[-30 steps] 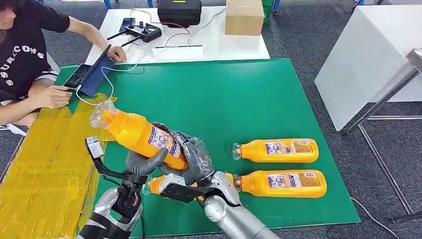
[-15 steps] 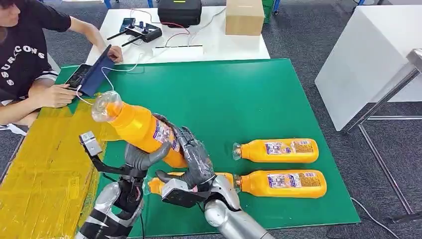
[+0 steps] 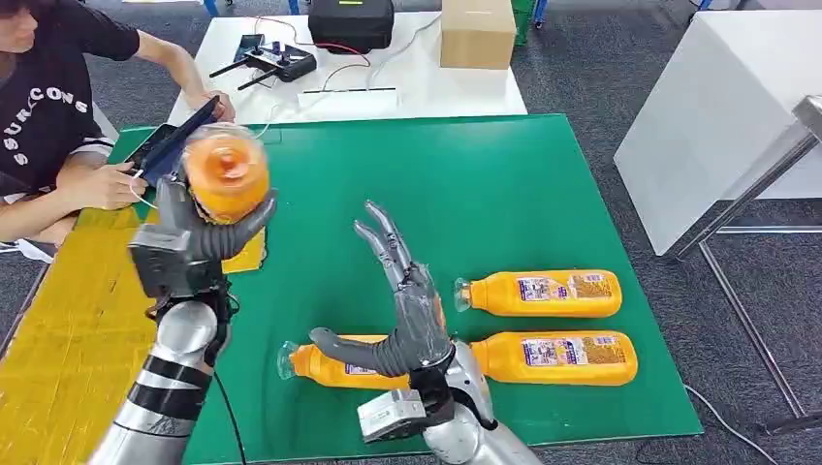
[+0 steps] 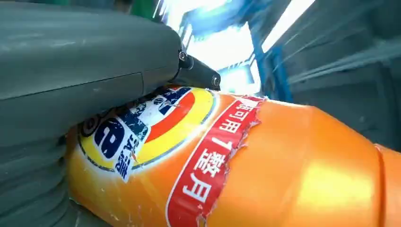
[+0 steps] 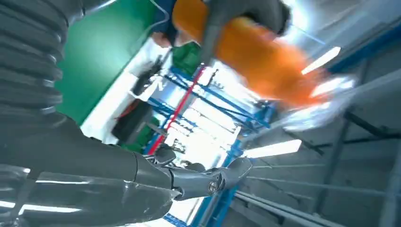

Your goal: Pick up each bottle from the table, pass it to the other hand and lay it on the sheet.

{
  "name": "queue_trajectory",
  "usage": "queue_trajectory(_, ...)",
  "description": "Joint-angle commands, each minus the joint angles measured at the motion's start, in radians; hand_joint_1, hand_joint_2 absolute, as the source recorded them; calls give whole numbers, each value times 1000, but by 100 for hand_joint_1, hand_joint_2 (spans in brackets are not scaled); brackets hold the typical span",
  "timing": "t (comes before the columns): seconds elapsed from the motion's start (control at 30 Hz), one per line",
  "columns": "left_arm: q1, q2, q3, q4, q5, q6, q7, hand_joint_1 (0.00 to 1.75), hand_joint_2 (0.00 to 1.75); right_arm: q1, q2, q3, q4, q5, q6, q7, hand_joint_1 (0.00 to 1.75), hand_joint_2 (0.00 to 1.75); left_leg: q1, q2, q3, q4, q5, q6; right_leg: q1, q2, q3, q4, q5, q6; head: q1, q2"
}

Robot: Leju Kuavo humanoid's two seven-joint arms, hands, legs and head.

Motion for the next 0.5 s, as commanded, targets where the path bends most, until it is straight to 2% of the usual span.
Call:
queue_trajectory(0.03,-190,134,-35,331,-761,58,287,175,175,5,-87,-28,-142,-45,40,4,0,175,1,0,3,0,-1,-1,1,-1,3,-1,-1,-1,0,0)
queue_trajectory(0.07,-226,170,-62,432,-942,50,340,175,175,8,-91,-41,-152,-52,40,-2,0,175,2,0,6,-1,-1,-2,2,-1,6,-1,-1,-1,0,0)
queue_trajectory(0.13,-272,184,-72,584,-971,41,342,175,175,17,-98,-63,-163,-61,49,-8,0,175,2,-1,6,-1,-1,-2,2,-3,7,-1,-1,-1,0,0)
queue_trajectory(0.23,-338,173,-85,782,-963,-83,353,175,175,34,-101,-91,-180,-59,60,-2,0,175,1,1,6,-1,-1,-2,1,-1,6,-1,-1,-1,0,0)
queue_trajectory(0.3,-340,176,-90,800,-963,-68,356,175,175,34,-101,-95,-181,-58,63,-1,0,175,1,1,6,-1,-1,-2,1,-1,6,-1,-1,-1,0,0)
queue_trajectory(0.4,-348,165,-62,925,-956,-140,411,175,175,42,-96,-108,-177,-59,75,8,0,175,1,3,5,-1,-1,-1,1,2,4,-1,-1,0,0,0)
queue_trajectory(0.5,-337,166,-61,930,-955,-124,411,175,175,43,-95,-109,-175,-59,75,9,0,175,1,4,5,-1,-1,-1,1,3,5,-1,-1,0,0,0)
